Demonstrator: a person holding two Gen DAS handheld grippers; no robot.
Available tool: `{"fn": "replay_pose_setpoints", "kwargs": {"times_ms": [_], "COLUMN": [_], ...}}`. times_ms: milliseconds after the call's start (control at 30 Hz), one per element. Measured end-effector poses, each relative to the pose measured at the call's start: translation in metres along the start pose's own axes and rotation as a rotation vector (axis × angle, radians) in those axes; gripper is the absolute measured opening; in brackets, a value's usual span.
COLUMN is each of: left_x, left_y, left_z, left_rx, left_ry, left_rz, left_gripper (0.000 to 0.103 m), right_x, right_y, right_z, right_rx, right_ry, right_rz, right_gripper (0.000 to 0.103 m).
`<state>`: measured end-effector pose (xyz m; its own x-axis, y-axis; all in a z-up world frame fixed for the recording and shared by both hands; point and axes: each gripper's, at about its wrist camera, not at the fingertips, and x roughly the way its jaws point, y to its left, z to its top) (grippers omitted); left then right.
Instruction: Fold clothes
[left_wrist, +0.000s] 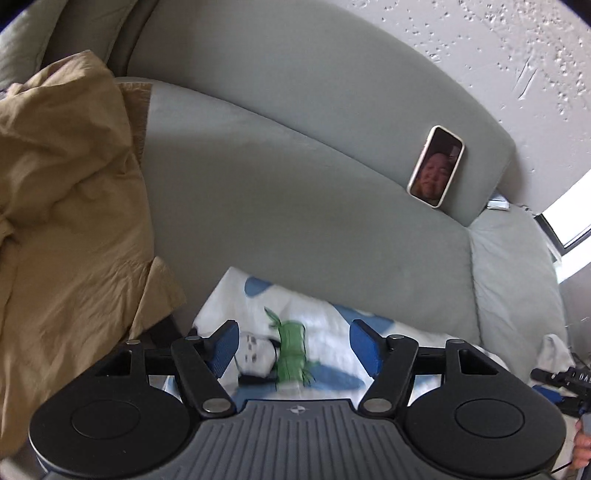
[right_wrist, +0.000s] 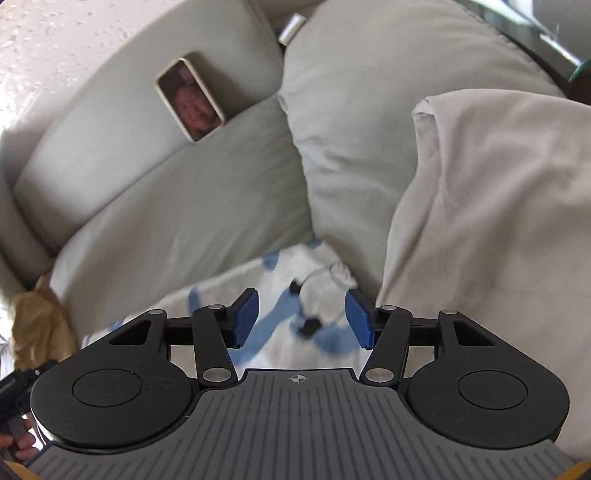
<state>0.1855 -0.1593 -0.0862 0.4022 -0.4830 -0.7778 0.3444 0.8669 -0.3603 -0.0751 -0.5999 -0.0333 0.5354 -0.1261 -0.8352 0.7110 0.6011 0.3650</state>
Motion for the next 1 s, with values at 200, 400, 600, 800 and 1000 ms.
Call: {"fn": "replay_pose_setpoints", "kwargs": {"times_ms": [200,400,600,800,1000], "left_x": [0.038,0.076,0.086,0.073,0.078], "left_y": [0.009,0.017,0.018,0.016,0.017], "left_z": [0.014,0.026,0.024,0.023,0.019], "left_rx": [0.014,0.037,0.091,0.107,0.140], "left_ry": [0.007,0.108,0.099,-0.005,0.033], "left_rz": [0.082,0.024,0.051,0.057,0.166], "left_gripper": [0.065,0.063,0.015,0.002,0.036], "right_x": [0.058,0.100,0.125,0.105,0.088], "right_y": [-0.011,-0.023,-0.027,-0.008,0.001], "right_z": [0.033,0.047,0.045,0.043,0.043], "right_rx": [-0.005,0.050,0.121,0.031,0.029], "right_ry": [0.032,0.130,0.181,-0.008,-0.100], "right_rz": [-0.054,0.047,0.091,0.038,-0.010], "right_gripper": [0.058,0.047,0.010,0.001,0.004]}}
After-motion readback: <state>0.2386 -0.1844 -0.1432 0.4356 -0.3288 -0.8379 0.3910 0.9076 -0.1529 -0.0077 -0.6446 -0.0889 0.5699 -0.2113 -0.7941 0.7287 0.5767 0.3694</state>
